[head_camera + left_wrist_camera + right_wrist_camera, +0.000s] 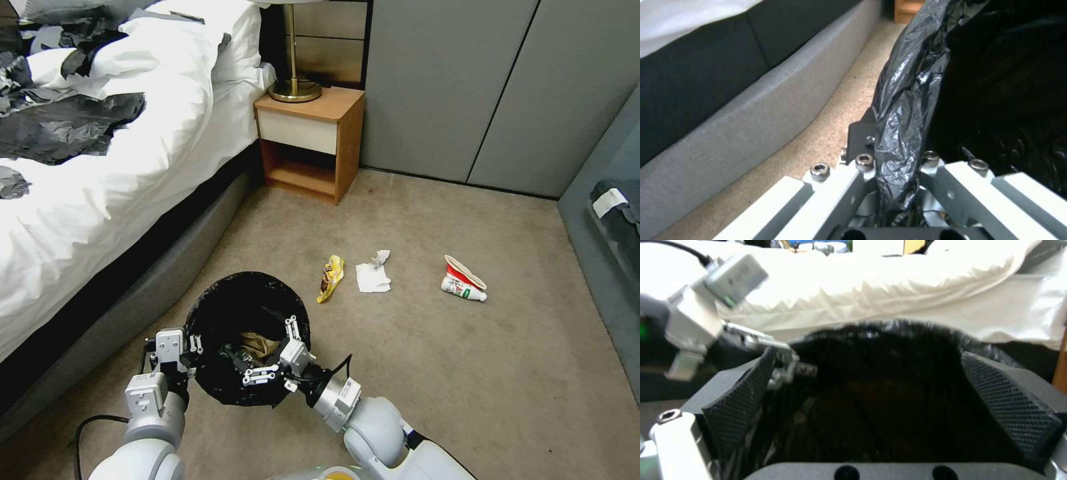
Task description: Pick up the trash bin, then pick up the garbage from the floor and place it into the trash bin.
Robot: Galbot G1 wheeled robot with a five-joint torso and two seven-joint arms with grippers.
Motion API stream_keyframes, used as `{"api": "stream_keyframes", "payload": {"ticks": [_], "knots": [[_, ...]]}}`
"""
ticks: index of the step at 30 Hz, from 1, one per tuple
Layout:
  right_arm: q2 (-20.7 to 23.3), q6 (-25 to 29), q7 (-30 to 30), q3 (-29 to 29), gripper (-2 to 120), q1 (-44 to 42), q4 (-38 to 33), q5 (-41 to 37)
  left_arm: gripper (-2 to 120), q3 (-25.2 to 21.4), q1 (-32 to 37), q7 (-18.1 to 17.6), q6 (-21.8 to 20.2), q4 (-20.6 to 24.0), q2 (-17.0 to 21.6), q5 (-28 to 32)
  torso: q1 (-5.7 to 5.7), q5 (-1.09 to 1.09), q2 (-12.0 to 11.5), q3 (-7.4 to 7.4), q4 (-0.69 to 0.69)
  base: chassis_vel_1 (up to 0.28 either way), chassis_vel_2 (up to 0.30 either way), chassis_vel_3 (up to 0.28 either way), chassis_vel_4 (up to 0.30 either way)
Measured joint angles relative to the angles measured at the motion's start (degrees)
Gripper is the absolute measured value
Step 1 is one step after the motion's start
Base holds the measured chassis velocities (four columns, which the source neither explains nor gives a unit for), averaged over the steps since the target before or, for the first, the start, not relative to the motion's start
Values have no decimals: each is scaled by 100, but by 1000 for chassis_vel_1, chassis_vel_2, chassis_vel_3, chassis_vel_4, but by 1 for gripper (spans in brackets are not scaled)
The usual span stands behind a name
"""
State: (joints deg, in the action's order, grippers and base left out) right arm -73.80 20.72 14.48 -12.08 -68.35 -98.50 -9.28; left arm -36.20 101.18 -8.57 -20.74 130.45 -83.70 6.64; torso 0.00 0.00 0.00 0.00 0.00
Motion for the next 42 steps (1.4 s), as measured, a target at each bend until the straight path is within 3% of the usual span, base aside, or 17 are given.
{"api": "stream_keyframes", "payload": {"ticks": [8, 13, 20, 28, 42], "knots": [[141, -128, -138, 557, 100, -286, -869, 110, 0, -13, -94, 5, -5, -119, 68, 6, 0, 0, -1, 0, 1, 0, 0, 0, 0], [105, -154, -386, 1347, 100, -791, -1571, 371, 0, -24, -127, 22, 7, -216, 108, 1, 0, 0, 0, 0, 0, 0, 0, 0, 0], [-85, 74, -1106, 2633, 100, -2280, -2449, 656, 0, -51, -184, 75, 49, -371, 167, 56, 0, 0, 0, 0, 0, 0, 0, 0, 0], [-428, 847, -1243, 3265, 100, -3170, -2222, 720, 0, -107, -254, 99, 51, -399, 201, 192, 0, 0, 0, 0, 0, 0, 0, 0, 0], [-689, 1152, -1305, 3345, 100, -3028, -1547, 762, 0, -140, -117, 171, 90, -260, 182, 121, 0, 0, 0, 0, 1, 0, 0, 0, 0]]}}
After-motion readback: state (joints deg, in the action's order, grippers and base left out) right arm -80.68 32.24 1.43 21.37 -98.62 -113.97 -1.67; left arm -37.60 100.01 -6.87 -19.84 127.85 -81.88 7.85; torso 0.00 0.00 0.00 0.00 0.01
